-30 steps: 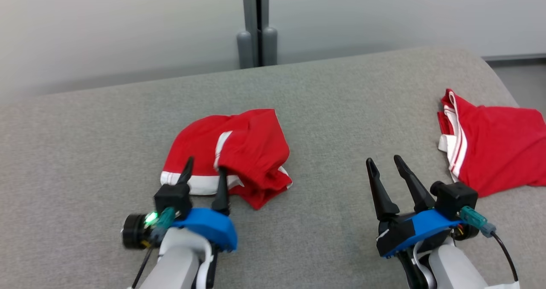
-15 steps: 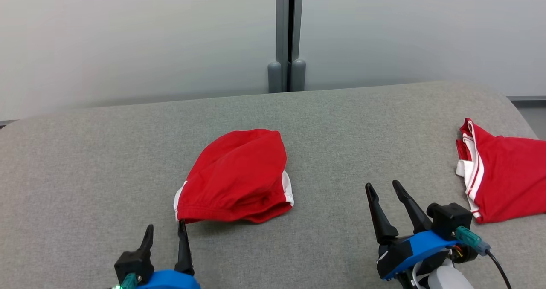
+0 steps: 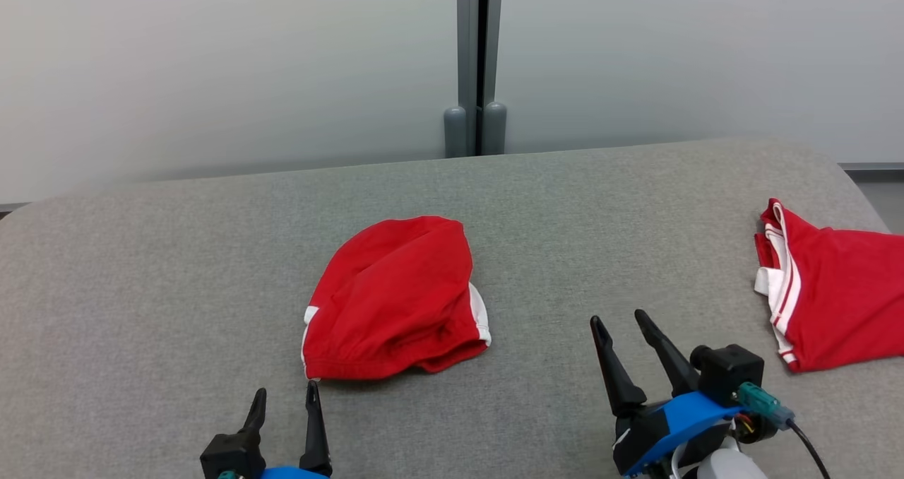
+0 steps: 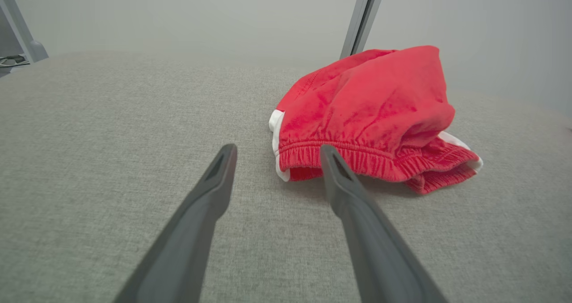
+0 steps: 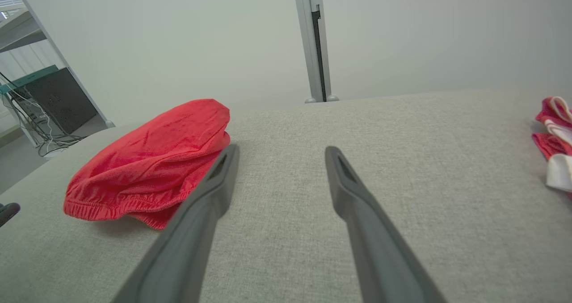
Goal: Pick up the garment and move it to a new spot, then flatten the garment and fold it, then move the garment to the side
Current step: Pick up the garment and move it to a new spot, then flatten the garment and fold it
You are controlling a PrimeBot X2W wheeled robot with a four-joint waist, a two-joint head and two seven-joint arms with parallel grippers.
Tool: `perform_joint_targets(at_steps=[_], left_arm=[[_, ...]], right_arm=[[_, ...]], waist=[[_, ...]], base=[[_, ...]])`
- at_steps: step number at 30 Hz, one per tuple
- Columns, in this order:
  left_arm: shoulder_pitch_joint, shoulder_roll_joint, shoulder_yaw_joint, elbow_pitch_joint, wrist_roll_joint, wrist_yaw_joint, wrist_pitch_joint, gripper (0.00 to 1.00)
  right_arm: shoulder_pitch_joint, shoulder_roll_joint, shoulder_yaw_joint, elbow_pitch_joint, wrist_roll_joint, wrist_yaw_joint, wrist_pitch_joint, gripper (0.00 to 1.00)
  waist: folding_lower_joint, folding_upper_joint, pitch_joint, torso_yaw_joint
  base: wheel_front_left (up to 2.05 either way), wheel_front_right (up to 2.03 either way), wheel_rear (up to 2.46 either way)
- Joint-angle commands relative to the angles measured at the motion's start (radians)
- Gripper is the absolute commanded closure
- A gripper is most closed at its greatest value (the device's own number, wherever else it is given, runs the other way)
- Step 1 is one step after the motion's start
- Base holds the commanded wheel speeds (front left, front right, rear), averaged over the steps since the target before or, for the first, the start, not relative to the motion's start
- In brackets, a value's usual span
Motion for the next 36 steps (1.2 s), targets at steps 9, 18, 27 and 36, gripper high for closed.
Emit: perform_joint_targets(at_steps=[9, 18, 27, 36], left_arm=[[-0.044, -0.001, -0.057, -0.006, -0.007, 0.0, -0.005, 0.0], [-0.078, -0.001, -0.117, -0.009, -0.009, 0.01, -0.005, 0.0], [-0.094, -0.001, -0.139, -0.029, -0.027, 0.027, -0.005, 0.0], [-0.093, -0.001, -0.138, -0.046, -0.053, 0.035, -0.005, 0.0]], right_arm=[[-0.054, -0.002, 0.06, 0.092, 0.017, 0.0, 0.0, 0.0], [-0.151, -0.002, 0.034, 0.235, 0.131, 0.0, 0.0, 0.0], [-0.221, -0.003, 0.018, 0.381, 0.141, 0.0, 0.0, 0.96], [-0.257, -0.033, -0.065, 0.292, 0.086, 0.0, 0.0, 1.0]], waist=[[0.0, 0.0002, 0.05, 0.107], [0.0, 0.0002, 0.121, 0.271], [0.0, 0.0002, 0.164, 0.334], [0.0, 0.0002, 0.159, 0.296]], base=[[0.0, 0.0, 0.0], [0.0, 0.0, 0.0], [0.0, 0.0, 0.0], [0.0, 0.0, 0.0]])
